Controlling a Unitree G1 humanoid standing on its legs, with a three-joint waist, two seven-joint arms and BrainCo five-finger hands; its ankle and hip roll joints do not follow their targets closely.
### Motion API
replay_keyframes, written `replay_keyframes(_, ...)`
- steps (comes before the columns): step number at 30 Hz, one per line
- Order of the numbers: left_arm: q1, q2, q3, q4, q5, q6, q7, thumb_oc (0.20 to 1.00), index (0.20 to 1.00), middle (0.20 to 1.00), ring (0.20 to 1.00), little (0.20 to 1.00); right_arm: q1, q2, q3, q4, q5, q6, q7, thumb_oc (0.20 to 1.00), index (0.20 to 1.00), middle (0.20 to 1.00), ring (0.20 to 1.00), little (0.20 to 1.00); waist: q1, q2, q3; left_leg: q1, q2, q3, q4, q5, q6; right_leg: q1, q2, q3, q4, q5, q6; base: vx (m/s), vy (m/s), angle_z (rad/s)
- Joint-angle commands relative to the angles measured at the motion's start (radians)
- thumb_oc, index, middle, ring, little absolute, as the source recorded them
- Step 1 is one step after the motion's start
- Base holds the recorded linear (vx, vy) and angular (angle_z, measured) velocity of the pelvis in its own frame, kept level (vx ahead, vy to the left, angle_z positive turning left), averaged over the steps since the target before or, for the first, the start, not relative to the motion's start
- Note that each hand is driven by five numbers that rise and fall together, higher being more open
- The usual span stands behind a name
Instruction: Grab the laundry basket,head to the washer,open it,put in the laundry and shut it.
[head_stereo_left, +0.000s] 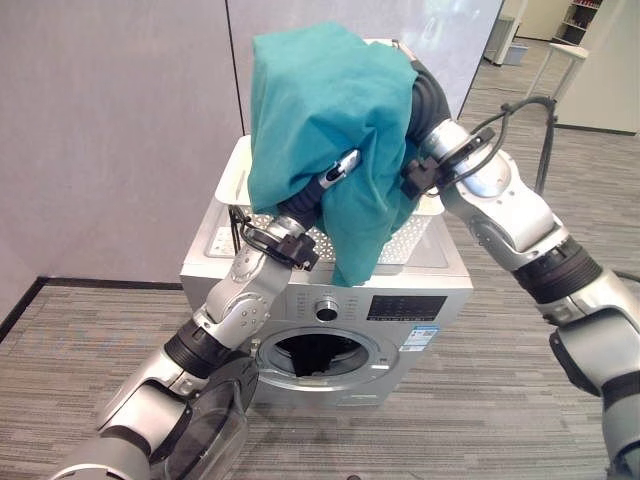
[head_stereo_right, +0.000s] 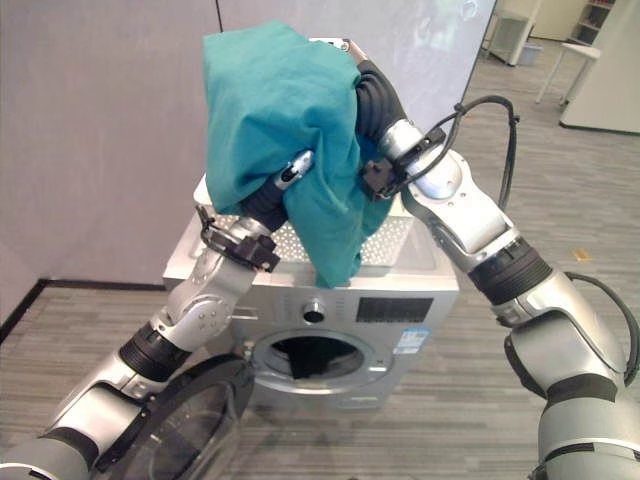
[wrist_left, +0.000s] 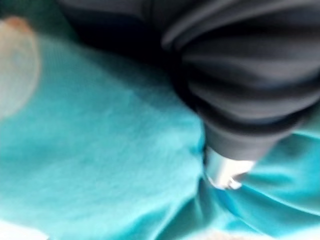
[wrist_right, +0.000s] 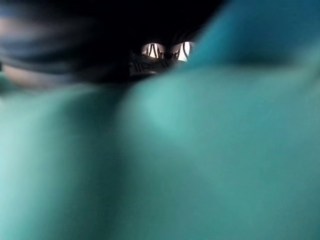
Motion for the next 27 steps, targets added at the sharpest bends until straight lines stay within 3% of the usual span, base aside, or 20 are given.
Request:
replay_keyframes(1,-0.108,-0.01,0.109,-0.107,-0.013,-0.141,-0.059,0.2,0.2,0.2,0.2,0.2,-0.011,-0.068,0.035,0.094,-0.068,0.007,-0.027,1.0,1.0,1.0,1.0,1.0,0.039,-0.025,-0.036,0.018,-0.009,-0.051,0.001,-0.026,-0.014,0.016,-0.097,-0.056,0.017,0.087,0.077,0.0,0.0,0.0)
replay_keyframes(9,-0.075,-0.021,0.143,-0.099,-0.01,-0.141,-0.058,0.2,0.2,0.2,0.2,0.2,-0.022,-0.061,-0.035,0.142,-0.176,-0.003,-0.079,1.0,1.0,1.0,1.0,1.0,0.04,-0.019,-0.039,0.024,-0.01,-0.053,0.001,-0.029,-0.012,0.021,-0.097,-0.059,0.018,0.084,0.076,0.0,-0.002,0.01)
replay_keyframes(13,-0.054,-0.021,0.171,-0.095,-0.011,-0.139,-0.073,0.2,0.2,0.2,0.2,0.2,-0.03,-0.123,-0.086,0.131,-0.272,-0.017,-0.118,1.0,1.0,1.0,1.0,1.0,0.036,-0.015,-0.045,0.028,-0.008,-0.055,0.001,-0.032,-0.012,0.026,-0.094,-0.061,0.016,0.08,0.075,0.0,0.0,0.0)
replay_keyframes(18,-0.037,-0.031,0.189,-0.113,-0.018,-0.142,-0.089,0.2,0.2,0.2,0.2,0.2,0.003,-0.166,-0.187,0.112,-0.332,-0.041,-0.177,1.0,1.0,1.0,1.0,1.0,0.032,-0.011,-0.05,0.032,-0.006,-0.057,0.001,-0.033,-0.012,0.031,-0.092,-0.064,0.014,0.077,0.075,0.0,0.0,0.0)
replay_keyframes(22,-0.011,-0.041,0.214,-0.158,-0.014,-0.149,-0.103,0.2,0.2,0.2,0.2,0.2,0.077,-0.182,-0.342,0.081,-0.387,-0.076,-0.273,1.0,1.0,1.0,1.0,1.0,0.026,0.003,-0.051,0.033,-0.006,-0.062,0.001,-0.035,-0.01,0.031,-0.089,-0.067,0.014,0.073,0.074,0.0,0.0,0.0)
replay_keyframes(27,0.017,-0.041,0.223,-0.185,-0.011,-0.146,-0.108,0.2,0.2,0.2,0.2,0.2,0.136,-0.189,-0.428,0.052,-0.423,-0.088,-0.318,1.0,1.0,1.0,1.0,1.0,0.026,0.004,-0.054,0.034,-0.005,-0.064,0.001,-0.037,-0.009,0.033,-0.089,-0.065,0.014,0.073,0.073,0.0,0.0,0.0)
